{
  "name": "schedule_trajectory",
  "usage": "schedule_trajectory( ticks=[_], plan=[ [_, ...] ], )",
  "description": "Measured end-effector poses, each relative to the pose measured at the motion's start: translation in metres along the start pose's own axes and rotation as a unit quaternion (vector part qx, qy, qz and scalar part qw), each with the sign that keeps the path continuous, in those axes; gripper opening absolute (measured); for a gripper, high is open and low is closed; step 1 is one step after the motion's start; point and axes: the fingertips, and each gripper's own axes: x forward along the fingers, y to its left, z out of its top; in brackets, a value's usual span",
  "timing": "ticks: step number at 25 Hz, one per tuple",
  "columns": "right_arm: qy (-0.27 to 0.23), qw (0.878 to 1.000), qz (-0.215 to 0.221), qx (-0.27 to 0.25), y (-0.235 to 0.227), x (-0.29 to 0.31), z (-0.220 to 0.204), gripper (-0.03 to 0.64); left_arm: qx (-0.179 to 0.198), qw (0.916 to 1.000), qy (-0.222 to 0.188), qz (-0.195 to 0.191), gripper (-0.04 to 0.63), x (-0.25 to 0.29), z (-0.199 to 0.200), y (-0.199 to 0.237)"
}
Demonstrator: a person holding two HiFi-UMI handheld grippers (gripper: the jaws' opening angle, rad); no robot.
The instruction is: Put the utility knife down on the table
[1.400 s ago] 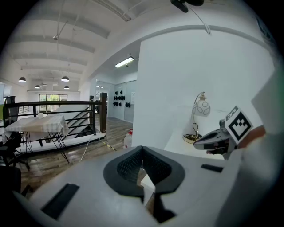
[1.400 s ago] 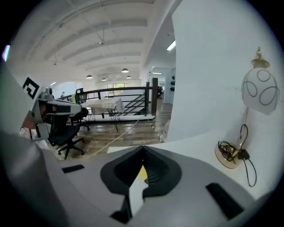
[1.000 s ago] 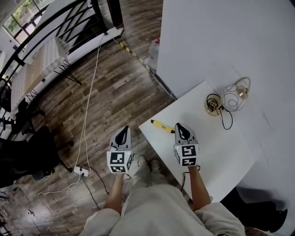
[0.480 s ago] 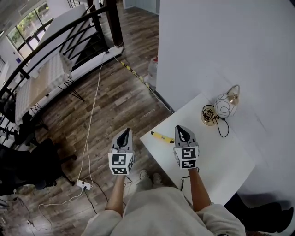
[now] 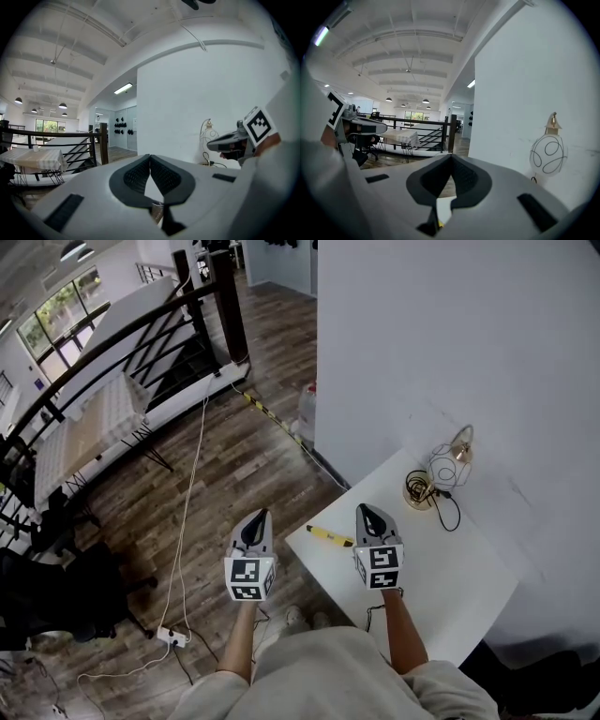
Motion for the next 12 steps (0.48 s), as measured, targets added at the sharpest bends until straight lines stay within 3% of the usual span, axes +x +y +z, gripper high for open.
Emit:
schedule_trajectory(
  ticks=[12],
  plan=[
    [-0.008, 1.000, 0.006, -0.006, 0.0059, 0.0008, 0.0061, -0.003, 0.009, 0.9999, -0.011, 0.007, 0.006, -0.0091, 0.0101, 0.0046]
  ],
)
